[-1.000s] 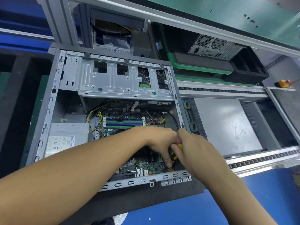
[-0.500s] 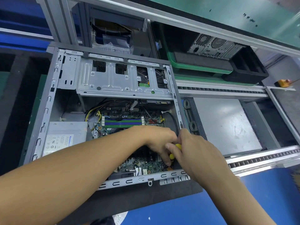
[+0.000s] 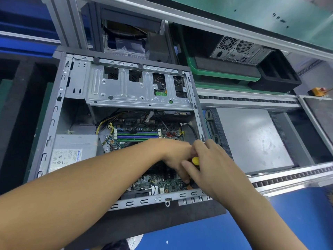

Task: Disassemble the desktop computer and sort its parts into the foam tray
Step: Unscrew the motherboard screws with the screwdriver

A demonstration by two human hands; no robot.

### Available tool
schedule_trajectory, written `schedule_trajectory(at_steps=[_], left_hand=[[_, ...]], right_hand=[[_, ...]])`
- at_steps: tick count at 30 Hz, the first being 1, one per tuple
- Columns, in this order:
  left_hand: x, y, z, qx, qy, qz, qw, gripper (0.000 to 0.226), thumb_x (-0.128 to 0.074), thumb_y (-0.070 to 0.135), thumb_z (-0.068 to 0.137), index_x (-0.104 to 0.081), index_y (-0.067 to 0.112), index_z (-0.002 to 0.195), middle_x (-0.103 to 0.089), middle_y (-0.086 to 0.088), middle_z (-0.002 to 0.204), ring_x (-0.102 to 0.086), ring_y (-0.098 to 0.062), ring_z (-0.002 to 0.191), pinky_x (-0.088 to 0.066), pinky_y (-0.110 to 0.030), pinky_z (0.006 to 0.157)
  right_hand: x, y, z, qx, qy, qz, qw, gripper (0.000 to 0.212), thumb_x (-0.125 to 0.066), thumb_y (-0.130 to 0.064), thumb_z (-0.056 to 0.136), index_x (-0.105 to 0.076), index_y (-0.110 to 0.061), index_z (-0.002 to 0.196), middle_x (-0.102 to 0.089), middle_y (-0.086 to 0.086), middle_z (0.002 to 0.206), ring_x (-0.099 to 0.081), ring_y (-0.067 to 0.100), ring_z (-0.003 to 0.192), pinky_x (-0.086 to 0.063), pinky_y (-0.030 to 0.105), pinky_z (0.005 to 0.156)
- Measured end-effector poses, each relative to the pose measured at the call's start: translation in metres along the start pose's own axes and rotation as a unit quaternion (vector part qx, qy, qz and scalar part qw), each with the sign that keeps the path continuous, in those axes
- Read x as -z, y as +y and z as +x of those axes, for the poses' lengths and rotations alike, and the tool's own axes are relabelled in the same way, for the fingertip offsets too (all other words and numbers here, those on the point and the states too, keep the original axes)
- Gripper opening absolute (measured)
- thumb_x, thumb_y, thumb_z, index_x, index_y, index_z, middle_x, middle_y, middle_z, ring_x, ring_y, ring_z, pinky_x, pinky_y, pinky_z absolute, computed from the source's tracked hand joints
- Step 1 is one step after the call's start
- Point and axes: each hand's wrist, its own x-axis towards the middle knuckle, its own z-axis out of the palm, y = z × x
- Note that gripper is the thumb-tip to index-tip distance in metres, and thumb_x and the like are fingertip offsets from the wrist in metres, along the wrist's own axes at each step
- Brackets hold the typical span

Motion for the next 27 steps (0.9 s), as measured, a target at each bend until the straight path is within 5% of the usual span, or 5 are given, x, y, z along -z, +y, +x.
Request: schedule_trajectory(at_steps=[4,9,15,21,27], left_hand=[[0.002,0.003,0.001,0.004,-0.006,0.009,1.0,0.034,-0.083,0.041,0.073,-0.069,0.013,0.086,-0.066,0.0,0.076,-0.06,-0.017,0.069,-0.052,-0.03,0.063],[0.001,0.003,0.001,0.001,-0.023,-0.034,0.999,0.044,-0.086,0.037,0.072,-0.069,0.011,0.103,-0.072,-0.002,0.097,-0.066,-0.022,0.09,-0.053,-0.039,0.083],[-0.002,-0.002,0.002,0.023,0.001,-0.052,0.998,0.023,-0.086,0.03,0.071,-0.064,0.022,0.07,-0.056,0.022,0.053,-0.052,0.003,0.052,-0.039,-0.01,0.048],[0.0,0.003,-0.002,-0.016,0.008,-0.037,0.999,0.032,-0.085,0.031,0.073,-0.069,0.012,0.092,-0.065,0.003,0.075,-0.059,-0.011,0.065,-0.05,-0.021,0.059],[0.0,0.003,0.0,0.002,0.01,-0.005,1.0,0.018,-0.081,0.024,0.069,-0.066,0.015,0.075,-0.067,0.0,0.072,-0.058,-0.018,0.064,-0.046,-0.025,0.057]], right_hand=[[0.003,0.002,0.003,-0.043,0.018,-0.035,0.998,0.026,-0.044,-0.049,0.099,-0.037,-0.025,0.093,-0.044,-0.007,0.078,-0.047,0.021,0.075,-0.042,0.036,0.062],[0.007,0.001,0.003,-0.002,-0.016,0.013,1.0,0.009,-0.047,-0.029,0.098,-0.041,-0.023,0.097,-0.048,-0.004,0.092,-0.045,0.02,0.081,-0.041,0.034,0.068],[0.01,0.002,0.001,0.031,-0.081,0.029,0.996,0.018,-0.051,-0.013,0.09,-0.05,-0.025,0.104,-0.039,-0.002,0.101,-0.041,0.018,0.087,-0.037,0.028,0.069],[0.002,-0.002,0.002,-0.021,0.001,-0.006,1.0,0.025,-0.047,-0.049,0.097,-0.038,-0.026,0.096,-0.044,-0.005,0.096,-0.051,0.02,0.088,-0.043,0.032,0.069],[0.0,0.003,0.002,0.003,-0.026,0.004,1.0,0.009,-0.046,-0.028,0.098,-0.039,-0.022,0.096,-0.04,-0.003,0.098,-0.042,0.019,0.082,-0.041,0.032,0.07]])
